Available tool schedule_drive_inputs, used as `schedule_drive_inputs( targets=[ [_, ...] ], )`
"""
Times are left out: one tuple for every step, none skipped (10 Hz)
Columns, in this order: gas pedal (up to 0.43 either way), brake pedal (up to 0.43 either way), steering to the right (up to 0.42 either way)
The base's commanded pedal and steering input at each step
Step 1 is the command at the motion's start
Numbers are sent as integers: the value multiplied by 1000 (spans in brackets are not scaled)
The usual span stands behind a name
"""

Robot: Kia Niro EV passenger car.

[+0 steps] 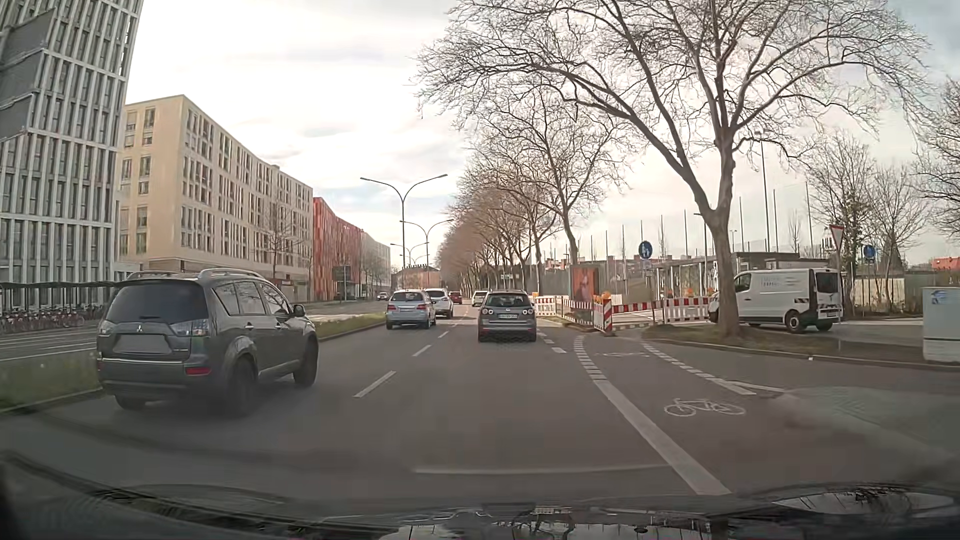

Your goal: Follow the waypoints while adhering to traffic rules and regulations

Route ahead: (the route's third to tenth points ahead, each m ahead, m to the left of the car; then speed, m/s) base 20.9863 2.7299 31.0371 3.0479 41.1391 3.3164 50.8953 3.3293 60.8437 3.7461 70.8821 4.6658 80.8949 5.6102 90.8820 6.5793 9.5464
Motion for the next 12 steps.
schedule_drive_inputs(
  targets=[
    [118, 0, 1],
    [118, 0, 1],
    [118, 0, 1],
    [118, 0, 1],
    [118, 0, 1],
    [118, 0, 1],
    [118, 0, 1],
    [118, 0, 1],
    [118, 0, 1],
    [118, 0, 1],
    [118, 0, 1],
    [130, 0, 0]
  ],
)
